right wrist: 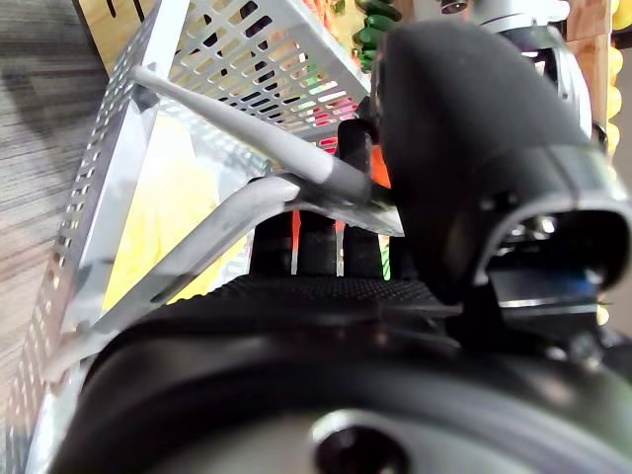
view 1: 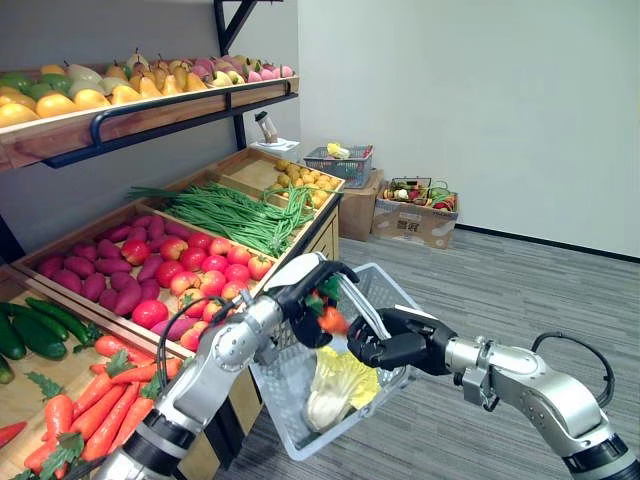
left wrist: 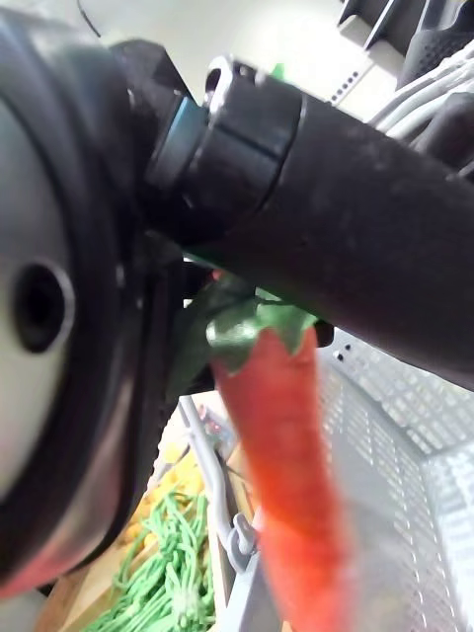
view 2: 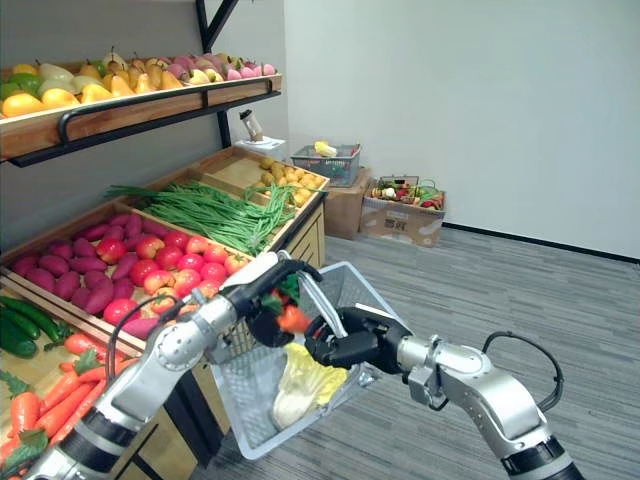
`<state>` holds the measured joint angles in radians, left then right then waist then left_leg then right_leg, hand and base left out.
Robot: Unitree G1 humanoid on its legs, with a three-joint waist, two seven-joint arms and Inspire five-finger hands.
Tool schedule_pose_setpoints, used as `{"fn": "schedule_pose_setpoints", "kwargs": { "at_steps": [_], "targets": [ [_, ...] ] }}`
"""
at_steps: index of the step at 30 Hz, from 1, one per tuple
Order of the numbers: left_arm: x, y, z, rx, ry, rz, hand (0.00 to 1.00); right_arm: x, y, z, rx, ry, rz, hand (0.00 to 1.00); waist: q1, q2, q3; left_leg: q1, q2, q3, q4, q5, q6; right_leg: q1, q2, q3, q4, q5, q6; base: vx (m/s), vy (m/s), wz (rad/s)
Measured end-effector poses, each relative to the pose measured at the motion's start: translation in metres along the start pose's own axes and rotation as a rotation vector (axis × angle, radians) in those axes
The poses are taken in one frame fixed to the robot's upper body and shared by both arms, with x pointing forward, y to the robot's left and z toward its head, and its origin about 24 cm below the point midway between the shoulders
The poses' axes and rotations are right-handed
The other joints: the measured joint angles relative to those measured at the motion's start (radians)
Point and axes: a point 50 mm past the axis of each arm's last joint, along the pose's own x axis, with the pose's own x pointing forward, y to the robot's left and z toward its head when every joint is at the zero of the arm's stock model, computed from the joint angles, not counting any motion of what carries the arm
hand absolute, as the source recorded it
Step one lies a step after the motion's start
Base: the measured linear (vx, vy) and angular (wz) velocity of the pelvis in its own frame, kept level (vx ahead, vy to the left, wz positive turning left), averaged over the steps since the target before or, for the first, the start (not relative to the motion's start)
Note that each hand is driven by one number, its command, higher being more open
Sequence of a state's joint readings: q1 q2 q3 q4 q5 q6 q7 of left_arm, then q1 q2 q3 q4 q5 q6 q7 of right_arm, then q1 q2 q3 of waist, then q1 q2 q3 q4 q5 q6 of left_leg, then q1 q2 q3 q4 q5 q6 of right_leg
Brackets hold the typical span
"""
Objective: Pick vegetable in the basket
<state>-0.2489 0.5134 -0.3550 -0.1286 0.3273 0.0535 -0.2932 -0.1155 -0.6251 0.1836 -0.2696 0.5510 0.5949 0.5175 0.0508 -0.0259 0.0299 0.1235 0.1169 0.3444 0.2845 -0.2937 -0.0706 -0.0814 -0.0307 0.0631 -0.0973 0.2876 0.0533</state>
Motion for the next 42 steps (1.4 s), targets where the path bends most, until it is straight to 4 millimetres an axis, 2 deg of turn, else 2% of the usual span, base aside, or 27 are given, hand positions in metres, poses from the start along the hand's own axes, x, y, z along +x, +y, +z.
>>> {"fn": "schedule_pose_setpoints", "kwargs": {
  "at_steps": [8,15,21,28,33,38,42],
  "targets": [
    [-0.005,-0.010,-0.006,-0.013,0.017,-0.007,1.00,0.001,0.002,-0.004,0.027,-0.003,0.002,0.00,0.000,0.003,-0.003,0.002,0.003,-0.007,0.003,0.000,-0.001,0.007,-0.002,-0.007,0.000,-0.001,0.000,0.00,0.000,0.02],
    [-0.014,-0.004,-0.011,-0.032,0.021,0.046,1.00,-0.002,0.004,-0.007,0.075,-0.035,-0.003,0.00,0.002,0.003,-0.004,0.006,0.005,-0.015,0.004,-0.001,-0.002,0.016,-0.002,-0.017,0.000,-0.014,0.007,0.00,-0.002,0.04],
    [-0.019,0.015,-0.007,-0.046,-0.009,0.138,1.00,-0.007,0.007,-0.001,0.092,-0.096,-0.004,0.00,0.002,0.003,-0.005,0.002,0.016,-0.024,0.004,-0.004,-0.007,0.017,0.003,-0.029,0.000,-0.016,-0.001,0.01,-0.011,0.04],
    [-0.034,0.050,-0.004,-0.119,-0.050,0.267,1.00,-0.015,0.002,0.000,0.110,-0.155,-0.050,0.00,0.005,0.006,-0.006,0.010,0.017,-0.029,-0.004,-0.005,-0.008,0.025,0.005,-0.039,0.000,-0.021,-0.007,0.00,-0.001,0.01],
    [-0.065,0.096,-0.005,-0.081,-0.045,0.443,1.00,-0.026,-0.010,-0.019,0.186,-0.125,-0.142,0.00,0.009,0.023,-0.017,0.019,0.013,-0.039,-0.022,0.001,-0.007,0.031,0.000,-0.055,0.000,-0.030,-0.010,0.00,-0.010,0.06],
    [-0.086,0.113,-0.008,-0.105,-0.037,0.543,1.00,-0.037,-0.024,-0.043,0.273,-0.064,-0.257,0.00,0.029,0.041,-0.028,0.035,0.006,-0.054,-0.074,0.027,-0.011,0.032,-0.001,-0.073,0.000,-0.036,-0.016,0.02,-0.026,0.09],
    [-0.099,0.113,-0.019,-0.151,0.014,0.572,1.00,-0.039,-0.026,-0.052,0.305,-0.043,-0.290,0.00,0.031,0.041,-0.028,0.038,0.003,-0.066,-0.095,0.042,-0.015,0.032,-0.001,-0.087,-0.001,-0.037,-0.018,0.00,-0.031,0.11]
  ]
}}
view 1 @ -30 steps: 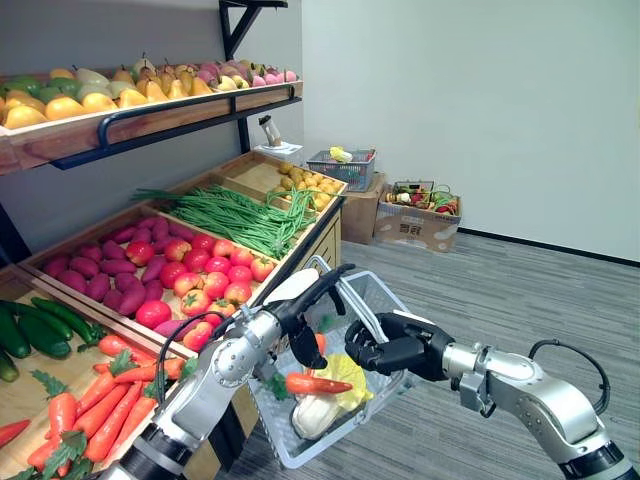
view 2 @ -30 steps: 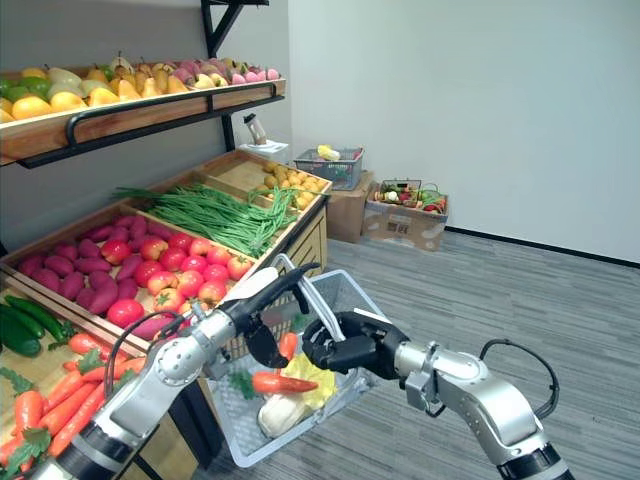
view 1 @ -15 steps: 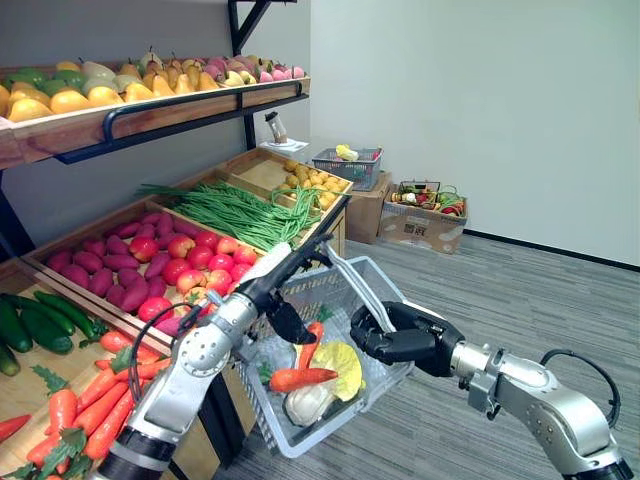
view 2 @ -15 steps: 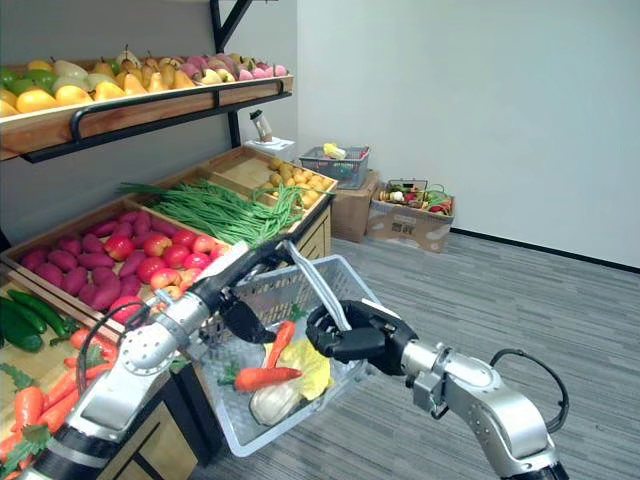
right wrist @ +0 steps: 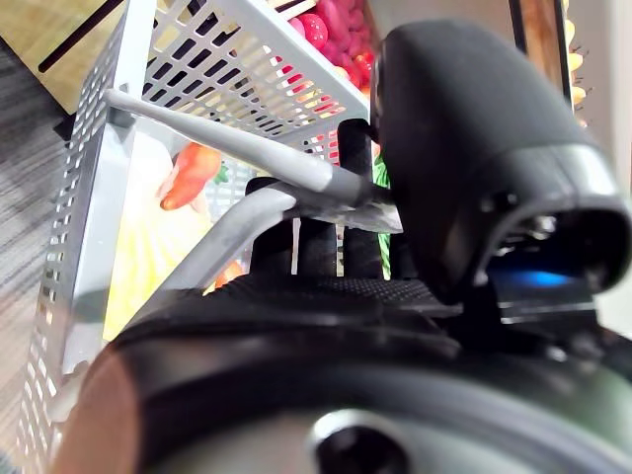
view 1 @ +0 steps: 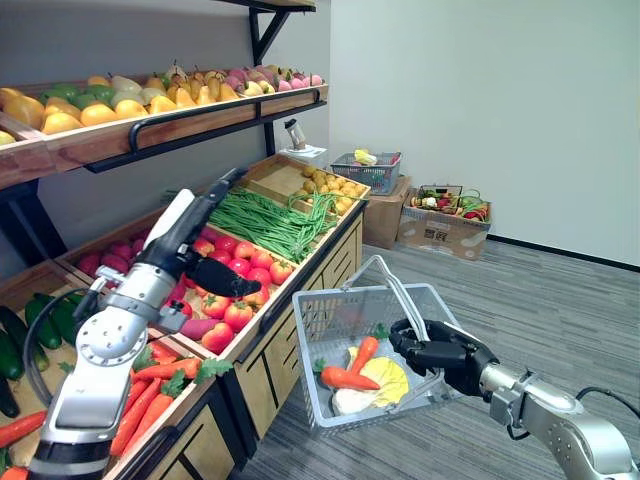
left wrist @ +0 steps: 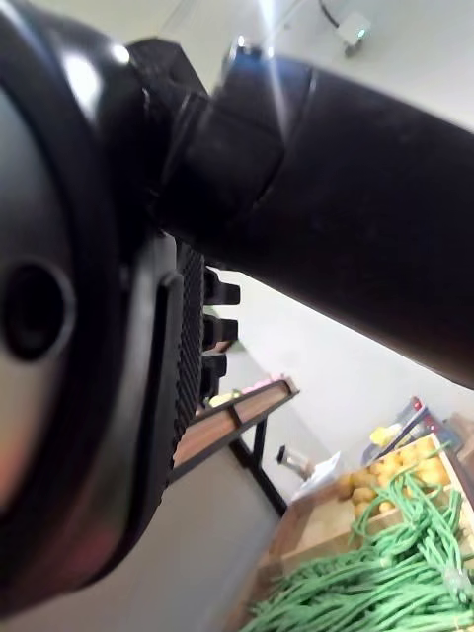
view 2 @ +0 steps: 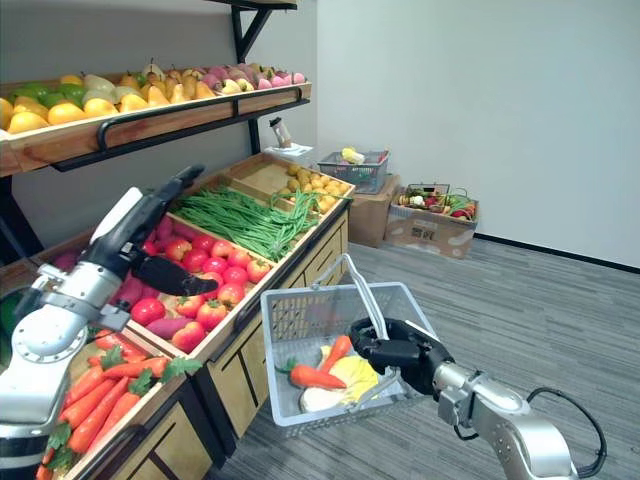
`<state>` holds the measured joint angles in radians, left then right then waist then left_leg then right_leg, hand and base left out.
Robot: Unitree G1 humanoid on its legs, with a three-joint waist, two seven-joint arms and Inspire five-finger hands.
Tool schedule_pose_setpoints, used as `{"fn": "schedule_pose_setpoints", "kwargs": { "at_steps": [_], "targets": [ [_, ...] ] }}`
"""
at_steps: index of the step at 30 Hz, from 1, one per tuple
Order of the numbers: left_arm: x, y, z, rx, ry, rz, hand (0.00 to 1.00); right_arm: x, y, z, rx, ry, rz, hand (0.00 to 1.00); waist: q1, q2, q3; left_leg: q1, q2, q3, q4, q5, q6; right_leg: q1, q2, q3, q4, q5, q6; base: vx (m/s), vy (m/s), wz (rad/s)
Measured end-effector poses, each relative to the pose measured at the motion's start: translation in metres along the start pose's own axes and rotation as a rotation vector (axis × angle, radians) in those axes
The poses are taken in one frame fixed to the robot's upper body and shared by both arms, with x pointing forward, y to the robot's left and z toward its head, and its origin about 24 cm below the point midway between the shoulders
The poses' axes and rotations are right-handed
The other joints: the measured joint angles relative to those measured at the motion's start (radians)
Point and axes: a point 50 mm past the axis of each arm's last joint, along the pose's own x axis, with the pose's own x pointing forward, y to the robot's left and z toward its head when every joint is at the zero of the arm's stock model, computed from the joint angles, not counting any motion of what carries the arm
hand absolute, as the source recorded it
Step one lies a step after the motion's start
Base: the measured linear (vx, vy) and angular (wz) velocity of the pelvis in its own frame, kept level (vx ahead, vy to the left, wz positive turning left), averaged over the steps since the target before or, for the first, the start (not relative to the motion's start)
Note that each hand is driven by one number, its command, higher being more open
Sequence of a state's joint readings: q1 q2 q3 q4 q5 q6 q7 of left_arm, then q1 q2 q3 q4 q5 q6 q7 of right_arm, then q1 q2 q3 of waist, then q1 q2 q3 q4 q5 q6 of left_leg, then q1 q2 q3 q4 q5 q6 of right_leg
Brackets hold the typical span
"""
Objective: Pick vegetable in the basket
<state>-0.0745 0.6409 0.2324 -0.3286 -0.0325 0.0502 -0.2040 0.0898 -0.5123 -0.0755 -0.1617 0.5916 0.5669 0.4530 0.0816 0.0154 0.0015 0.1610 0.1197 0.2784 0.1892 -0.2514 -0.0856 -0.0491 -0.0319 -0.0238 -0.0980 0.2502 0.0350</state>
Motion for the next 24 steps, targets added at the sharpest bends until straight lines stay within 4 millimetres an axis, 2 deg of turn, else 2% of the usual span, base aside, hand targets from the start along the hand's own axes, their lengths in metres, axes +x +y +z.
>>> {"fn": "schedule_pose_setpoints", "kwargs": {
  "at_steps": [6,9,11,15,21,22,24],
  "targets": [
    [-0.032,-0.003,-0.032,-0.101,0.178,0.051,1.00,-0.001,-0.003,-0.006,0.053,-0.034,-0.042,0.00,-0.002,-0.001,0.000,-0.001,-0.008,-0.013,-0.013,0.011,0.005,-0.001,-0.001,-0.005,-0.005,-0.002,-0.001,-0.05,-0.013,0.04],
    [-0.059,-0.015,-0.060,-0.280,0.318,0.222,1.00,0.001,-0.005,-0.014,0.117,-0.064,-0.063,0.00,0.000,-0.002,0.002,-0.009,-0.011,-0.022,-0.014,0.013,0.007,-0.006,-0.005,-0.008,-0.005,-0.007,0.003,-0.04,0.003,0.06],
    [-0.070,-0.017,-0.069,-0.331,0.376,0.304,1.00,0.002,-0.006,-0.018,0.140,-0.072,-0.075,0.00,0.000,-0.002,0.003,-0.015,-0.012,-0.026,-0.014,0.013,0.008,-0.010,-0.006,-0.011,-0.005,-0.008,0.003,-0.02,0.002,0.08],
    [-0.118,-0.015,-0.101,-0.453,0.576,0.655,1.00,0.001,-0.012,-0.032,0.218,-0.073,-0.147,0.00,0.008,0.000,0.017,-0.039,-0.013,-0.056,-0.014,0.015,0.008,-0.018,-0.011,-0.036,-0.001,-0.008,0.002,0.01,0.002,0.19],
    [-0.177,-0.014,-0.127,-0.483,0.769,0.991,1.00,0.003,-0.016,-0.050,0.326,-0.058,-0.242,0.00,0.025,-0.001,0.036,-0.061,-0.019,-0.100,-0.014,0.018,0.014,-0.017,-0.024,-0.074,-0.001,-0.010,0.004,0.00,0.026,0.22],
    [-0.197,-0.014,-0.134,-0.487,0.817,1.103,1.00,0.005,-0.014,-0.055,0.361,-0.069,-0.254,0.00,0.026,0.000,0.045,-0.062,-0.022,-0.104,-0.014,0.019,0.017,-0.015,-0.029,-0.077,-0.001,-0.011,0.006,-0.02,0.034,0.12],
    [-0.221,-0.015,-0.142,-0.511,0.861,1.217,1.00,0.006,-0.011,-0.060,0.418,-0.082,-0.266,0.00,0.028,-0.001,0.055,-0.062,-0.025,-0.115,-0.014,0.020,0.020,-0.010,-0.034,-0.084,-0.001,-0.017,0.010,-0.03,0.035,0.16]
  ]
}}
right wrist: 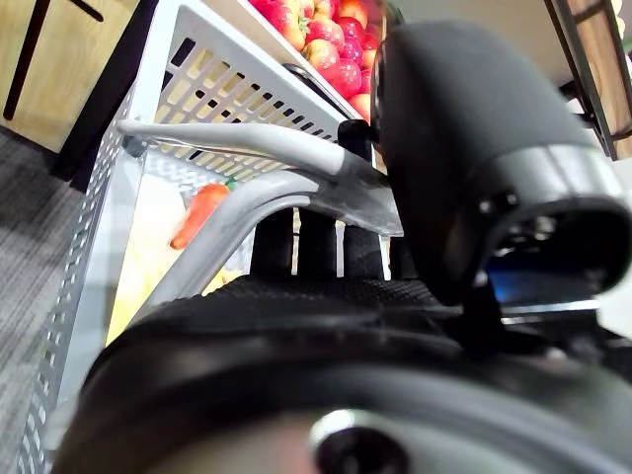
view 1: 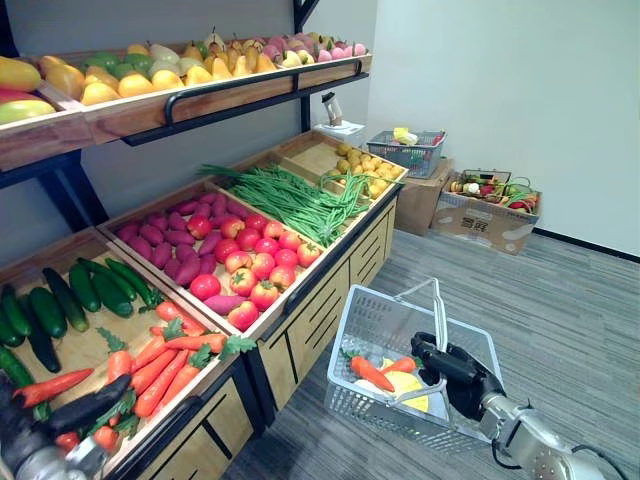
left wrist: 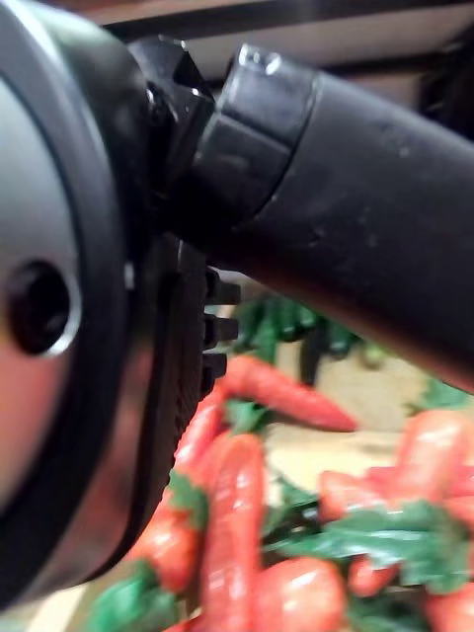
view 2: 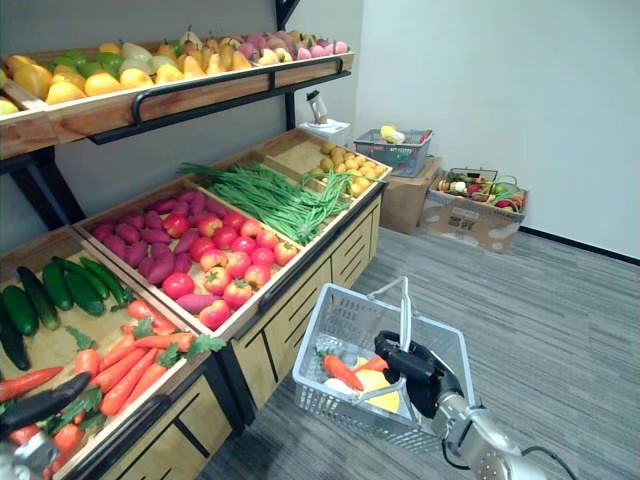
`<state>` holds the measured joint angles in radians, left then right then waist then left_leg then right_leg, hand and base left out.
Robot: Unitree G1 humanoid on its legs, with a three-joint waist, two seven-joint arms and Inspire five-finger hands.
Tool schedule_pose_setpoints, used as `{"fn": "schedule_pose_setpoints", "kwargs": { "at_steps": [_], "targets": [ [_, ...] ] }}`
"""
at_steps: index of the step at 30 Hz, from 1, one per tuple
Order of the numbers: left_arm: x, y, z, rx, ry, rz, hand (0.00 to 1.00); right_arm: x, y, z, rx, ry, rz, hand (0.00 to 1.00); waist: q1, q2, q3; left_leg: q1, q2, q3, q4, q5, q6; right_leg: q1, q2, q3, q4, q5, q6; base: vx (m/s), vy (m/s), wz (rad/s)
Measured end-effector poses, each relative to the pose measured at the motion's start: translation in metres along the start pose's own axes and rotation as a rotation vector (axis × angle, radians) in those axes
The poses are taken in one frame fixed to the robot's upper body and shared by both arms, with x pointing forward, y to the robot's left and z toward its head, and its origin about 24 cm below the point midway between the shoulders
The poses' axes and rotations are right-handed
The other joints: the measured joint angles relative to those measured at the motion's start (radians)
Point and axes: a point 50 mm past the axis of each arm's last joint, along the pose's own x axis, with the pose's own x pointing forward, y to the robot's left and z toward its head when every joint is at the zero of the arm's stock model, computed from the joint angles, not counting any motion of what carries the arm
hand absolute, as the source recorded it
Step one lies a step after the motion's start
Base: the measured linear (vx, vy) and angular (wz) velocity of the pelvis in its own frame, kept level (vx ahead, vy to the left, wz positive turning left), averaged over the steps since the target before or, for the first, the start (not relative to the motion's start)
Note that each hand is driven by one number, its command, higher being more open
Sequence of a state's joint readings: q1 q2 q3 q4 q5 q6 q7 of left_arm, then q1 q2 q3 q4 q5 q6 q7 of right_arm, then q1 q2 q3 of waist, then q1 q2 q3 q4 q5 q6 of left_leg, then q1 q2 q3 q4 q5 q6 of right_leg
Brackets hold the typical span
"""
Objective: Pick vegetable in the basket
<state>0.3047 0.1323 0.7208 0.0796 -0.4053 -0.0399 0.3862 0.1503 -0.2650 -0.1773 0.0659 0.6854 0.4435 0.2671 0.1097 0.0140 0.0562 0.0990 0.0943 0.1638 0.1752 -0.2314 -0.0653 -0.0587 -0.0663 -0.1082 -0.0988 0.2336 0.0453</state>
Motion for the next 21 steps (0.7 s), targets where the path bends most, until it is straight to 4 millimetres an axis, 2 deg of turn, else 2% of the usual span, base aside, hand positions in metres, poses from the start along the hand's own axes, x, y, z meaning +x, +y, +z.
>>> {"fn": "schedule_pose_setpoints", "kwargs": {
  "at_steps": [3,5,6,9,11,13,18,21],
  "targets": [
    [-0.008,0.025,-0.023,-0.027,0.061,0.116,1.00,0.000,-0.002,-0.011,0.099,-0.011,-0.032,0.00,0.004,-0.006,0.006,-0.001,-0.003,-0.011,0.000,0.000,0.003,0.005,-0.005,-0.009,-0.001,-0.006,0.001,-0.03,0.029,0.12],
    [-0.025,0.040,-0.050,-0.047,0.151,0.193,1.00,-0.001,-0.001,-0.022,0.144,-0.007,-0.061,0.00,0.007,-0.008,0.011,-0.002,-0.005,-0.018,0.000,0.000,0.005,0.007,-0.009,-0.016,-0.001,-0.009,0.003,-0.01,0.035,0.10],
    [-0.030,0.041,-0.059,-0.058,0.181,0.203,1.00,-0.002,-0.001,-0.025,0.160,-0.007,-0.066,0.00,0.008,-0.009,0.014,-0.003,-0.006,-0.022,0.000,0.000,0.005,0.009,-0.010,-0.019,-0.001,-0.010,0.004,0.00,0.033,0.13],
    [-0.046,0.033,-0.067,-0.043,0.141,0.152,1.00,-0.004,-0.002,-0.040,0.205,0.018,-0.092,0.00,0.008,-0.014,0.020,-0.011,-0.009,-0.037,0.001,0.002,0.008,0.009,-0.015,-0.032,0.000,-0.011,0.005,0.00,0.033,0.15],
    [-0.055,0.020,-0.073,0.022,0.139,0.061,1.00,-0.006,-0.001,-0.045,0.213,0.033,-0.108,0.00,0.008,-0.009,0.033,-0.012,-0.016,-0.041,0.000,0.004,0.012,0.009,-0.022,-0.035,0.000,-0.012,0.007,-0.02,0.052,0.09],
    [-0.066,0.010,-0.079,0.031,0.150,-0.008,1.00,-0.010,-0.006,-0.059,0.279,0.050,-0.139,0.00,0.000,-0.009,0.039,-0.016,-0.026,-0.060,-0.005,0.006,0.015,0.011,-0.032,-0.049,0.000,-0.017,0.015,-0.02,0.062,0.18],
    [-0.075,0.014,-0.090,0.189,0.125,-0.068,1.00,-0.015,-0.016,-0.085,0.335,0.099,-0.207,0.00,-0.005,-0.004,0.046,-0.014,-0.033,-0.072,-0.017,0.007,0.016,0.013,-0.040,-0.057,0.000,-0.025,0.025,0.02,0.054,0.08],
    [-0.076,0.014,-0.092,0.212,0.114,-0.069,1.00,-0.016,-0.019,-0.086,0.363,0.072,-0.220,0.00,-0.007,-0.003,0.059,-0.009,-0.034,-0.085,-0.018,0.006,0.017,0.024,-0.040,-0.068,0.000,-0.030,0.028,0.03,0.030,0.12]
  ]
}}
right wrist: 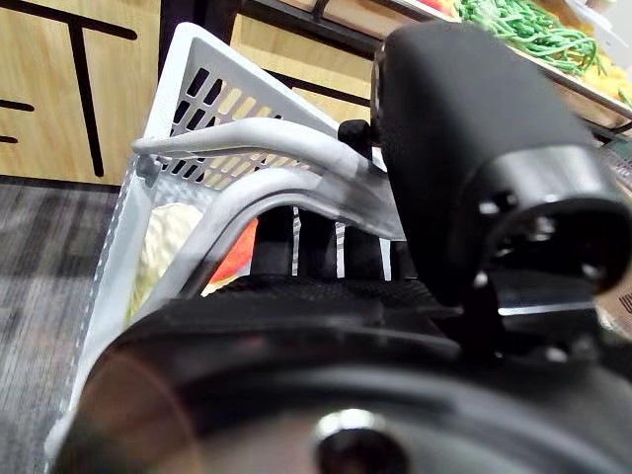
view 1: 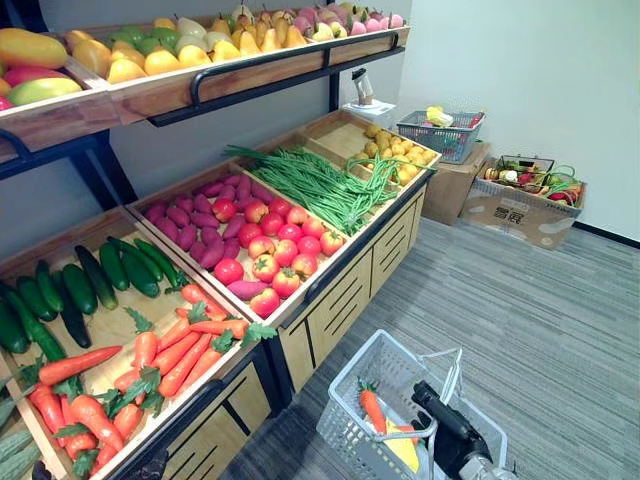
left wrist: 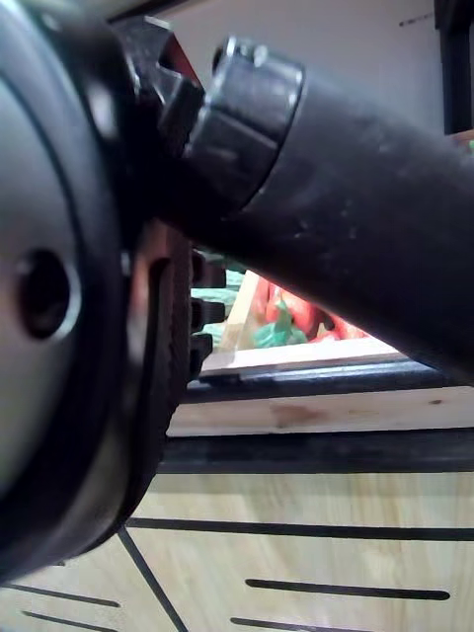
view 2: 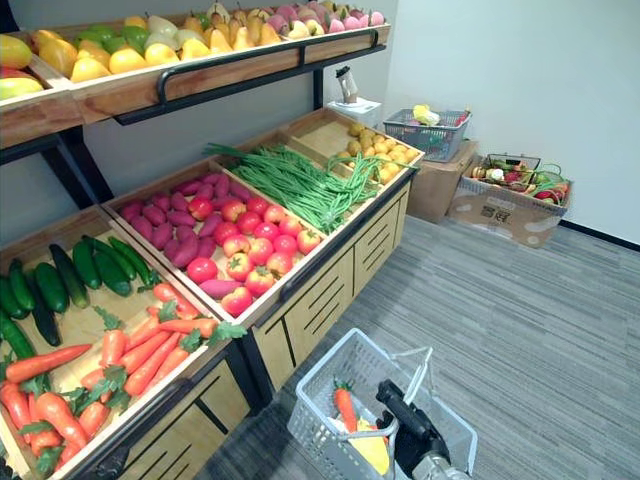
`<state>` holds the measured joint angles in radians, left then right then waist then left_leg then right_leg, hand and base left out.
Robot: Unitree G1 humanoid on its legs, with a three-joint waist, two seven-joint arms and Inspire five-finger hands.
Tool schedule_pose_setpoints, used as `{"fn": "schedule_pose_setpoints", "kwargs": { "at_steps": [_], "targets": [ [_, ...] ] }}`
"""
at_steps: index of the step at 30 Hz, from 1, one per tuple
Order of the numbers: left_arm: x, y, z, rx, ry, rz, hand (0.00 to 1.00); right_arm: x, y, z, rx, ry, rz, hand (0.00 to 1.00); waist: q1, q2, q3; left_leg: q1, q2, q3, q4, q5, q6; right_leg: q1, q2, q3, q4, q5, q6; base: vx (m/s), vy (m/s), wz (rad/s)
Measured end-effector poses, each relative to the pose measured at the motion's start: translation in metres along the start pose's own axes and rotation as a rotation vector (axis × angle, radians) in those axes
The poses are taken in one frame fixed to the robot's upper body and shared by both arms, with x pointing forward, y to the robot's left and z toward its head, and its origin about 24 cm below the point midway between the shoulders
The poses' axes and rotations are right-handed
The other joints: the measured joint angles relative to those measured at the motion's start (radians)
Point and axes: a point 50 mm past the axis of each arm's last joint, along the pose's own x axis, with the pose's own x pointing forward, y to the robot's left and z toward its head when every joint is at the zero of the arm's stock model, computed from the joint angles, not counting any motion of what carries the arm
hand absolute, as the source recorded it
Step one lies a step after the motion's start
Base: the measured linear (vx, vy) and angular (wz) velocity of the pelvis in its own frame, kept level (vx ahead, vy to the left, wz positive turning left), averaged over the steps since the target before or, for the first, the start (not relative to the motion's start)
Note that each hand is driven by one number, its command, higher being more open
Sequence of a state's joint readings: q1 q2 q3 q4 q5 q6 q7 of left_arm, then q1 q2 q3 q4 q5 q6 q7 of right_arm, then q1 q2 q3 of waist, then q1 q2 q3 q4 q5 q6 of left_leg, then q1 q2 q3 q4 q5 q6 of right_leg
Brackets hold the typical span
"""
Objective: Pick vegetable in the basket
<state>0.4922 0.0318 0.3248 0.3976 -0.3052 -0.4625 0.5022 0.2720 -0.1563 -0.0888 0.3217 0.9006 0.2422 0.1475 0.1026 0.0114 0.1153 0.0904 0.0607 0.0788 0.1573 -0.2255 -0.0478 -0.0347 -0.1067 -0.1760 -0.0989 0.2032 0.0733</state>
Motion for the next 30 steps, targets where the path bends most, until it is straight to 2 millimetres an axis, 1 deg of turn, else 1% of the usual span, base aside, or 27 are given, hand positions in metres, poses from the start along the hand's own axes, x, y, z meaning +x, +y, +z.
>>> {"fn": "schedule_pose_setpoints", "kwargs": {
  "at_steps": [4,5,6,7,9,11,12,13,14,15,17,18,20,21,23,24,25,26,27,28,30],
  "targets": [
    [0.004,0.009,-0.001,0.013,-0.002,0.085,1.00,0.002,-0.002,0.001,0.048,-0.030,-0.006,0.00,-0.004,0.001,0.001,0.002,0.001,-0.014,-0.008,0.000,0.000,0.005,0.000,-0.015,0.000,-0.008,0.002,0.01,0.015,0.09],
    [0.008,0.018,-0.001,-0.009,0.001,0.155,1.00,0.004,-0.002,0.001,0.050,-0.030,-0.008,0.00,-0.008,0.002,0.001,0.004,0.002,-0.016,-0.012,0.000,0.000,0.006,0.001,-0.016,0.000,-0.010,0.002,0.00,0.000,0.00],
    [0.010,0.023,-0.001,-0.025,0.006,0.192,1.00,0.004,-0.003,0.001,0.050,-0.030,-0.010,0.00,-0.010,0.001,0.001,0.005,0.002,-0.017,-0.014,0.000,0.000,0.006,0.001,-0.017,0.000,-0.011,0.002,0.02,0.015,0.03],
    [0.017,0.033,0.002,-0.046,0.003,0.273,1.00,0.004,-0.004,0.001,0.051,-0.031,-0.016,0.00,-0.014,-0.002,0.004,0.006,0.002,-0.022,-0.016,0.000,0.000,0.008,0.001,-0.021,0.000,-0.014,0.003,0.03,0.017,0.07],
    [0.021,0.053,0.004,-0.072,0.001,0.436,1.00,0.003,-0.006,-0.001,0.053,-0.026,-0.026,0.00,-0.022,-0.006,0.011,0.010,0.002,-0.037,-0.019,0.000,0.000,0.018,-0.001,-0.035,0.000,-0.021,0.005,0.03,0.017,0.20],
    [0.024,0.084,0.010,-0.158,-0.004,0.654,1.00,0.003,-0.010,-0.003,0.057,-0.017,-0.042,0.00,-0.020,-0.022,0.024,0.000,0.002,-0.063,-0.020,0.001,0.002,0.020,-0.004,-0.061,0.001,-0.032,0.008,0.05,0.016,0.33],
    [0.024,0.093,0.013,-0.186,-0.013,0.715,1.00,0.002,-0.010,-0.003,0.057,-0.017,-0.042,0.00,-0.018,-0.027,0.023,-0.004,0.002,-0.071,-0.017,0.002,0.002,0.020,-0.005,-0.069,0.001,-0.035,0.009,0.08,0.009,0.30],
    [0.025,0.108,0.020,-0.251,-0.036,0.819,1.00,0.002,-0.010,-0.002,0.057,-0.020,-0.042,0.00,-0.003,-0.032,0.022,-0.007,0.002,-0.081,-0.016,0.002,0.001,0.021,-0.006,-0.077,0.001,-0.040,0.012,0.09,0.010,0.26],
    [0.025,0.116,0.030,-0.296,-0.078,0.873,1.00,0.003,-0.009,0.000,0.053,-0.025,-0.037,0.00,0.011,-0.031,0.022,-0.007,0.000,-0.094,-0.016,0.003,0.001,0.022,-0.009,-0.087,0.001,-0.045,0.011,0.11,0.014,0.26],
    [0.026,0.117,0.036,-0.314,-0.104,0.881,1.00,0.003,-0.008,0.001,0.052,-0.028,-0.032,0.00,0.016,-0.030,0.022,-0.009,-0.001,-0.101,-0.016,0.003,0.001,0.023,-0.011,-0.093,0.001,-0.046,0.011,0.08,0.022,0.28],
    [0.027,0.116,0.055,-0.379,-0.192,0.876,1.00,0.004,-0.002,0.004,0.044,-0.037,-0.008,0.00,0.039,-0.021,0.022,-0.023,-0.007,-0.125,-0.012,0.005,0.001,0.023,-0.018,-0.111,0.001,-0.049,0.009,0.05,0.032,0.31],
    [0.027,0.114,0.063,-0.405,-0.235,0.866,1.00,0.005,0.001,0.006,0.040,-0.036,0.006,0.00,0.042,-0.012,0.021,-0.028,-0.011,-0.133,-0.012,0.007,0.003,0.022,-0.022,-0.119,0.001,-0.051,0.012,0.03,0.031,0.23],
    [0.028,0.111,0.068,-0.425,-0.266,0.846,1.00,0.006,0.004,0.009,0.034,-0.040,0.018,0.00,0.042,-0.003,0.019,-0.035,-0.021,-0.144,-0.011,0.019,0.001,0.020,-0.031,-0.123,0.001,-0.052,0.013,0.01,0.022,0.11],
    [0.028,0.105,0.068,-0.442,-0.272,0.816,1.00,0.007,0.005,0.010,0.030,-0.038,0.023,0.00,0.042,0.000,0.020,-0.038,-0.032,-0.149,-0.011,0.034,-0.003,0.020,-0.041,-0.122,0.001,-0.052,0.013,0.00,0.000,0.00],
    [0.028,0.100,0.062,-0.474,-0.248,0.798,1.00,0.007,0.005,0.010,0.029,-0.028,0.022,0.00,0.041,0.006,0.016,-0.040,-0.032,-0.149,-0.011,0.034,-0.003,0.021,-0.040,-0.120,0.001,-0.052,0.013,-0.01,0.005,-0.03],
    [0.028,0.098,0.054,-0.492,-0.214,0.782,1.00,0.007,0.005,0.009,0.030,-0.022,0.024,0.00,0.038,0.007,0.015,-0.039,-0.032,-0.148,-0.011,0.034,-0.003,0.020,-0.040,-0.118,0.001,-0.052,0.013,-0.02,0.012,-0.07],
    [0.026,0.094,0.031,-0.506,-0.116,0.752,1.00,0.007,0.004,0.006,0.034,-0.006,0.025,0.00,0.027,0.008,0.014,-0.037,-0.033,-0.147,-0.011,0.034,-0.002,0.020,-0.040,-0.114,0.001,-0.051,0.014,-0.02,0.013,-0.08],
    [0.023,0.091,0.021,-0.510,-0.069,0.731,1.00,0.007,0.004,0.005,0.035,0.002,0.023,0.00,0.025,0.007,0.014,-0.036,-0.033,-0.146,-0.011,0.034,-0.002,0.020,-0.040,-0.112,0.000,-0.051,0.014,-0.03,0.014,-0.08],
    [0.018,0.085,0.003,-0.500,0.006,0.693,1.00,0.007,0.003,0.003,0.036,0.014,0.019,0.00,0.022,0.004,0.014,-0.035,-0.034,-0.144,-0.011,0.034,-0.002,0.020,-0.040,-0.108,0.000,-0.050,0.016,-0.04,0.018,-0.08],
    [0.009,0.072,-0.019,-0.487,0.107,0.626,1.00,0.008,0.003,-0.001,0.034,0.032,0.017,0.00,0.019,-0.006,0.014,-0.034,-0.034,-0.142,-0.012,0.034,-0.002,0.017,-0.040,-0.103,-0.001,-0.048,0.017,-0.05,0.018,-0.08],
    [-0.009,0.049,-0.048,-0.480,0.260,0.509,1.00,0.009,0.006,-0.007,0.030,0.055,0.027,0.00,0.019,-0.020,0.014,-0.035,-0.033,-0.142,-0.015,0.034,-0.002,0.013,-0.039,-0.099,-0.004,-0.046,0.021,-0.07,0.012,-0.05]
  ]
}}
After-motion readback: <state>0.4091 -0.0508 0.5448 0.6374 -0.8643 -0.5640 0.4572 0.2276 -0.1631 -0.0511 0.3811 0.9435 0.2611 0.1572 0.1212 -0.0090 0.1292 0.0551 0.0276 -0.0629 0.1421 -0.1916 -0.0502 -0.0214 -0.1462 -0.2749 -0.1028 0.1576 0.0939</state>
